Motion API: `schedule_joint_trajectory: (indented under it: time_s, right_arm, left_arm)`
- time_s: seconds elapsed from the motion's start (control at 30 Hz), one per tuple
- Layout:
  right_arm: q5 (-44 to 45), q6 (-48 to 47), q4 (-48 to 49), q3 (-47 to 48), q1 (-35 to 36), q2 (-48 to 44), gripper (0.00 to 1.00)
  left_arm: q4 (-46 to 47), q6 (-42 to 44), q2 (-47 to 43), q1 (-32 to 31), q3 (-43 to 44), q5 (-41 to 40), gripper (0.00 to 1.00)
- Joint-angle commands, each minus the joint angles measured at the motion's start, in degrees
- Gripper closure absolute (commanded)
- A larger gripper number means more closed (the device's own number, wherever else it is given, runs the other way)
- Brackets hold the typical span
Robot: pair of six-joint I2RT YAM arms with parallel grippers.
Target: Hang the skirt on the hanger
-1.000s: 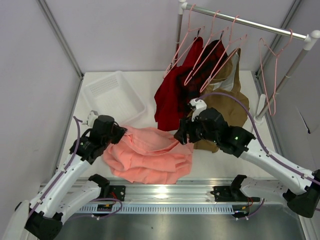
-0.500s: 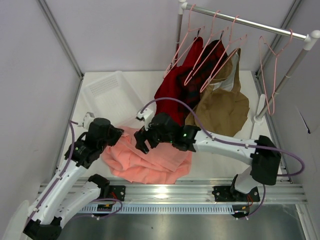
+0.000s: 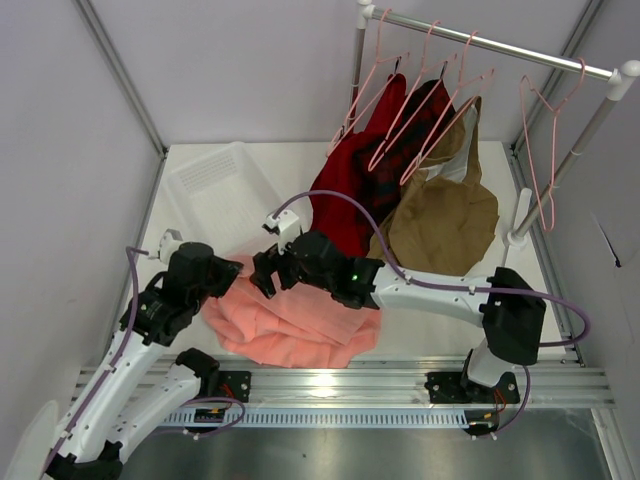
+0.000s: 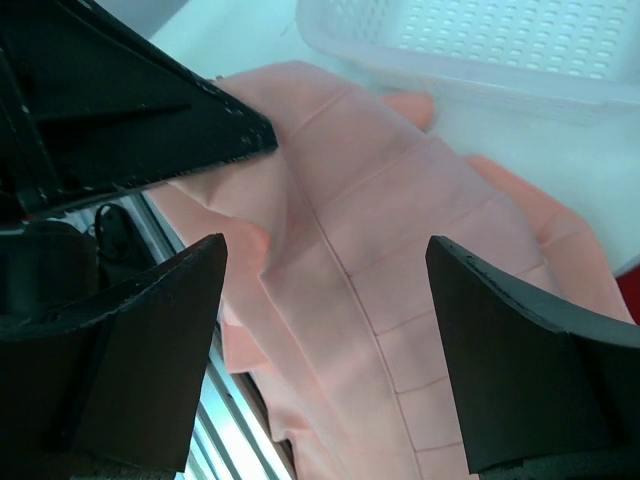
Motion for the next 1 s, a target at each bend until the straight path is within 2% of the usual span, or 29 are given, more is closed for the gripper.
schedule_joint_trajectory:
  time_s: [0.0,0.17,0.3,0.47,0.67,0.8,0.87,0.97]
  right_arm:
    - [1.78,2.01,5.08,2.73,1.02,2.07,0.15]
    - [4.59,-0.27,4.30,4.14,2.16,4.96,0.17]
    - [8.10,-3.35,2.89,4.32,2.52,5.67,0.25]
    - [13.45,-5.37,4.64,2.48,2.52,4.97,0.28]
    - [18.65,-8.80,4.73,4.84,2.43,6.29,0.35]
    - [16.82,-9.16,5.17,5.73,1.81,7.34,0.44]
    - [14.63,-9.24,5.61,5.64,1.55,8.31,0.42]
    - [9.61,-10.91,7.89,3.97,1.81,8.93,0.34]
  left_arm:
    - [1.10,0.89,-0.43,0.53,2.47,-1.34,1.00]
    - [0.84,0.45,-1.22,0.53,2.47,-1.51,1.00]
    - [0.49,0.27,-1.66,0.53,2.74,-1.69,1.00]
    - [0.22,0.36,-1.66,0.53,3.35,-0.72,1.00]
    - [-2.15,-0.25,-2.45,0.53,2.91,-0.55,1.00]
    - [-2.94,-0.96,-4.11,0.53,2.65,-0.63,1.00]
    - [-3.21,-1.05,-4.56,0.53,3.09,-0.90,1.00]
    - [-3.73,-1.05,-4.73,0.53,3.53,-1.16,1.00]
